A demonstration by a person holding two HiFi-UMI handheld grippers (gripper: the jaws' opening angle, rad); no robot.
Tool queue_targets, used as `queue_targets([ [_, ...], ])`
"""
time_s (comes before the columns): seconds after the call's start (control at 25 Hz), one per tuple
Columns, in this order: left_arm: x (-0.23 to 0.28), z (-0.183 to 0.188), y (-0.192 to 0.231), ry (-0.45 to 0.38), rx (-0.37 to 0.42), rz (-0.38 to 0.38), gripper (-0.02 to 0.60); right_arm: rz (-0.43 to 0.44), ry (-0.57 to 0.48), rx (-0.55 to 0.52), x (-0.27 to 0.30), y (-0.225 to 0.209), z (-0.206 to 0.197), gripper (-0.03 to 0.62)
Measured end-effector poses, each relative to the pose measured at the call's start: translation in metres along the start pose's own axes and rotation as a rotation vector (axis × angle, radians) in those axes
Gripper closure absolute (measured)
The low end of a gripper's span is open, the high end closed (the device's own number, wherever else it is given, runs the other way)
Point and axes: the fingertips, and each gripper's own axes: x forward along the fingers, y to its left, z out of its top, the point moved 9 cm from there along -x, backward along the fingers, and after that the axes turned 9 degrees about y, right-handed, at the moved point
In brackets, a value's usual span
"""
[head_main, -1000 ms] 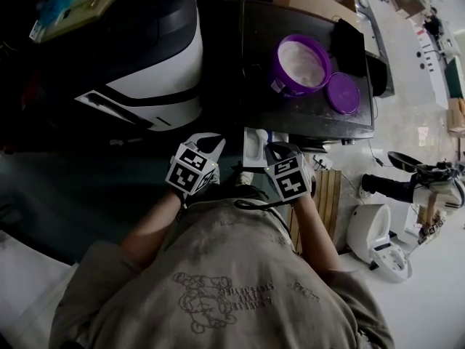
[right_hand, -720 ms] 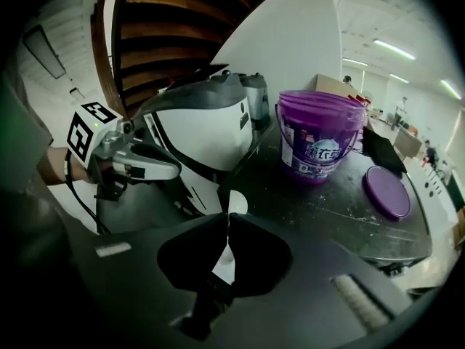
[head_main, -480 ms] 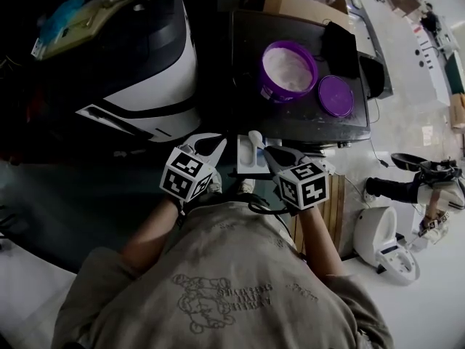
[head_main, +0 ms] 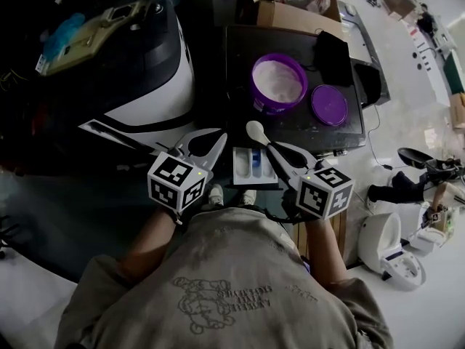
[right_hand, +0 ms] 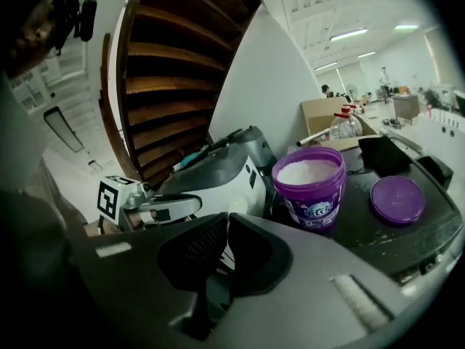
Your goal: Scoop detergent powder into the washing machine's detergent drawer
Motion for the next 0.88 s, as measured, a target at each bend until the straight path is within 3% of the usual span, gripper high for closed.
queue_targets([
  [0.12,-0.005,0.022,-0.001,-0.074,-0.04,-0.028,0.581,0.054,-0.074,0.083,-0.007,-0.003,0.012,0.559],
  [0.28,-0.007,0.046,-0.003,-0.125,-0.011,-0.024,0.581,0.067,-0.153,0.129,-0.014,-0.008,0.029,0.559],
  [0.72,0.006,0.088,0.01,-0.153,0.098,0.043,0.581,-0.033,-0.297,0.05,-0.035,-0.029,0.084,0.559],
  [0.88,0.012,0.101,0.017,-0.168,0.114,0.069,0.581,-0.111,-0.306,-0.038,-0.038,-0.039,0.101,0.559],
])
